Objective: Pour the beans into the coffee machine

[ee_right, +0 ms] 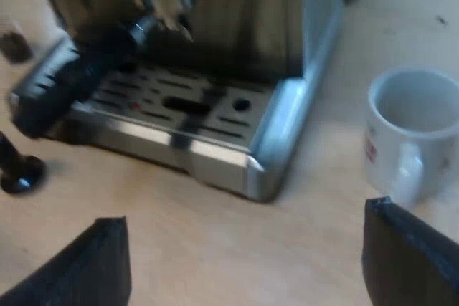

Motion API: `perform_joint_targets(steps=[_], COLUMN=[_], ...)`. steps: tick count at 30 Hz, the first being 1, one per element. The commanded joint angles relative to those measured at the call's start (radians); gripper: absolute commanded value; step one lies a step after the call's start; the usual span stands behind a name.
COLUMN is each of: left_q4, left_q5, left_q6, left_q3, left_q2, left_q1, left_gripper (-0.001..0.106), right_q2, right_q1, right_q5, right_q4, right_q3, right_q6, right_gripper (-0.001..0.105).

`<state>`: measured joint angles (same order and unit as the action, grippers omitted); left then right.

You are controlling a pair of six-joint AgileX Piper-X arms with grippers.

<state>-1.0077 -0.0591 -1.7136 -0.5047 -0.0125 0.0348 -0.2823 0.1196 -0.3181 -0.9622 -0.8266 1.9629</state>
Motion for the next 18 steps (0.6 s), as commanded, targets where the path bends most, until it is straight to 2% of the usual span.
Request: perform_joint_targets(steps=[1,10,18], left_q4=[0.007,0.007,0.007], left_q5=[-0.005,-0.005,-0.005], left_q6=[-0.002,-0.002,-0.002], left_q3=[-0.002,-0.002,-0.002], left_q2=[-0.035,-0.035,-0.035], left_q1=[0.000,0.000,0.000], left_gripper=[0.070,0.070,0.070], right_q2=[-0.027,-0.137,-0.240], right_q1=[-0.004,0.109,0.265], right_q5=[-0.065,-0.090,-0.047], right_q4=[0.066,0.199,0.288], right_q3=[-0.012,-0.012,-0.012], right_q6=[0.014,0.012,0.012], right_gripper=[0.069,0.069,0.069])
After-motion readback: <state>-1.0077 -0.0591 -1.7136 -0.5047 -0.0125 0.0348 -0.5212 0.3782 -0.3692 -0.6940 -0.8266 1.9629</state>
